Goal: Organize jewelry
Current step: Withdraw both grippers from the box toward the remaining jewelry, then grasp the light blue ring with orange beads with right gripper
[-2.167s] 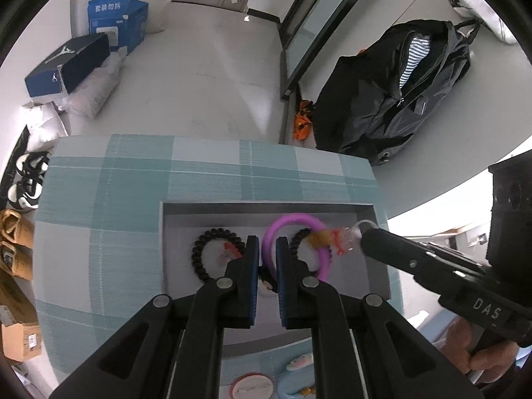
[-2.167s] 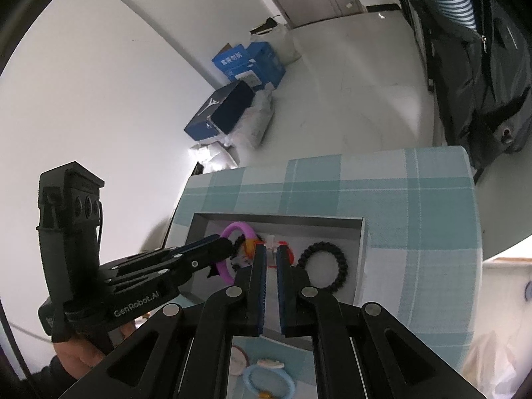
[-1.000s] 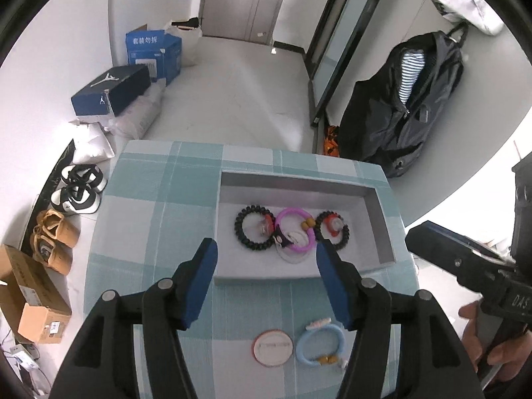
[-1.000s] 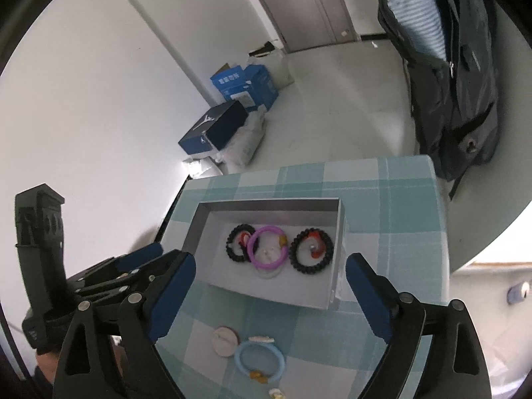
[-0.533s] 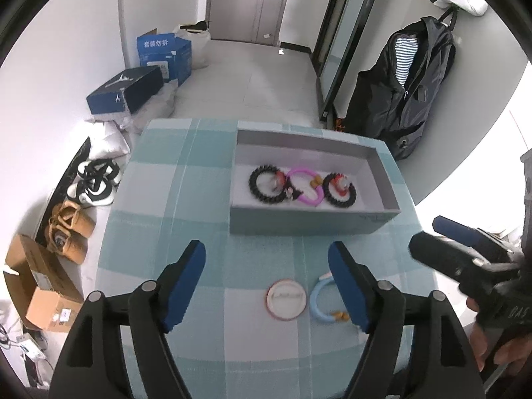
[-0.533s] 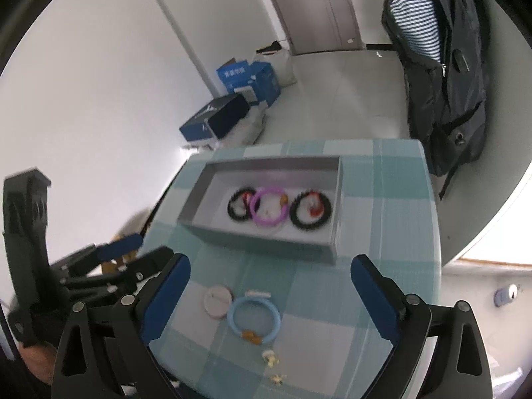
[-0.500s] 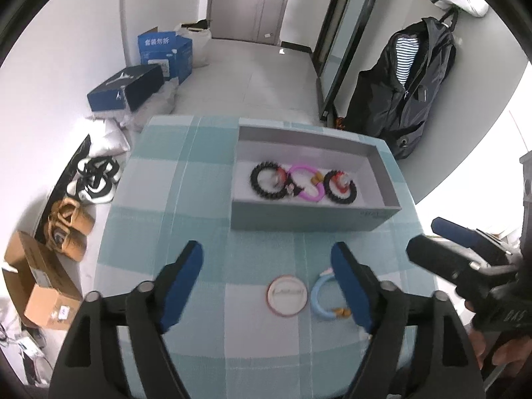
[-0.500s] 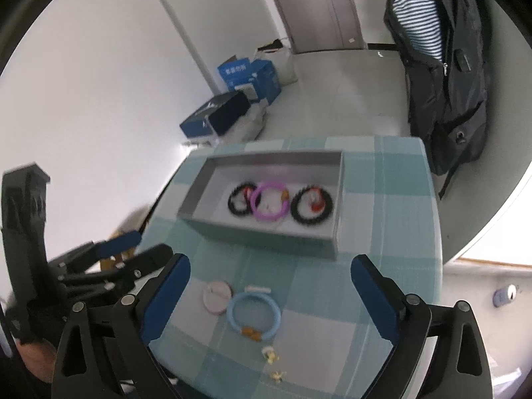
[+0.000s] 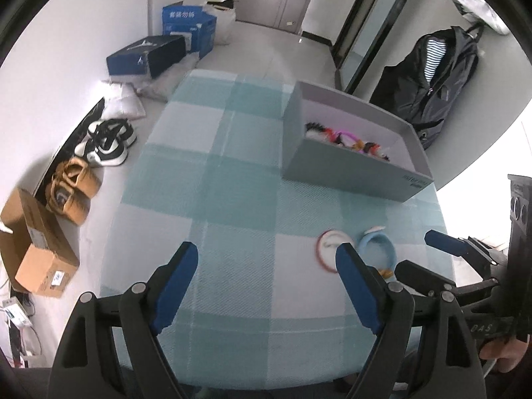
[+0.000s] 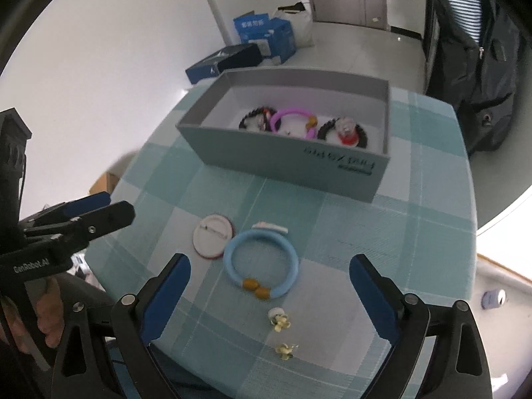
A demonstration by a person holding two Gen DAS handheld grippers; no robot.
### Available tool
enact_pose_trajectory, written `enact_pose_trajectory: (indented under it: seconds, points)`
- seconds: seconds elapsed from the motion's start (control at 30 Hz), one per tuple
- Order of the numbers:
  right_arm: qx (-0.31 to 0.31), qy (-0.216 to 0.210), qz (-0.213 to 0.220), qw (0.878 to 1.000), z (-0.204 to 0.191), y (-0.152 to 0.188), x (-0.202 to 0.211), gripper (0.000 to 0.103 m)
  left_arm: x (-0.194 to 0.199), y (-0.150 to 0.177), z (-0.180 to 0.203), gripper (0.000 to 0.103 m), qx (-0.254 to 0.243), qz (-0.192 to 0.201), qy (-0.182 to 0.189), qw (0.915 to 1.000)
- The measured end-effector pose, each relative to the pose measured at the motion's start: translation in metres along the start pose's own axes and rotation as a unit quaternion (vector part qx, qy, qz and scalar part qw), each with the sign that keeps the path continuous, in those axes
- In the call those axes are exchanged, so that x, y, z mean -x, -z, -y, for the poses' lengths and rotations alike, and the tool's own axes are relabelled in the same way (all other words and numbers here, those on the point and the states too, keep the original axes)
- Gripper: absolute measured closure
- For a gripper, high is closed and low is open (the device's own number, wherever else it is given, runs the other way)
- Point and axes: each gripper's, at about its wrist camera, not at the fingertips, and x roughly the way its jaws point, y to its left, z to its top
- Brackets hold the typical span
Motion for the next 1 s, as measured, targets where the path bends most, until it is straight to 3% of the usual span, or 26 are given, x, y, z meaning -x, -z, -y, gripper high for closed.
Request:
enact_pose_trajectory:
  seconds: [0.23, 0.4, 0.9, 1.0]
  points:
    - [0.013, 0.014, -0.024, 1.0, -0.006, 0.008, -0.015, 0.015, -0.002, 0.001, -0.013, 0.021, 0.032, -0.018, 0.01, 0.9993]
    - [0.031, 0.027, -0.038, 0.998, -0.016, 0.008, -0.03, 0.021, -0.001, 0.0, -0.011, 0.021, 0.02, -0.009, -0.001, 0.9998]
    - [0.088, 0.079, -0.035, 0.992, -0.042, 0.007, -0.044, 0.025, 0.0, 0.003, -0.009, 0.021, 0.003, -0.011, -0.013, 0.9998]
    - [0.093, 0.08, -0.03, 0.992, -0.044, 0.005, -0.045, 0.037, -0.001, 0.003, -0.007, 0.021, -0.002, -0.011, -0.015, 0.9998]
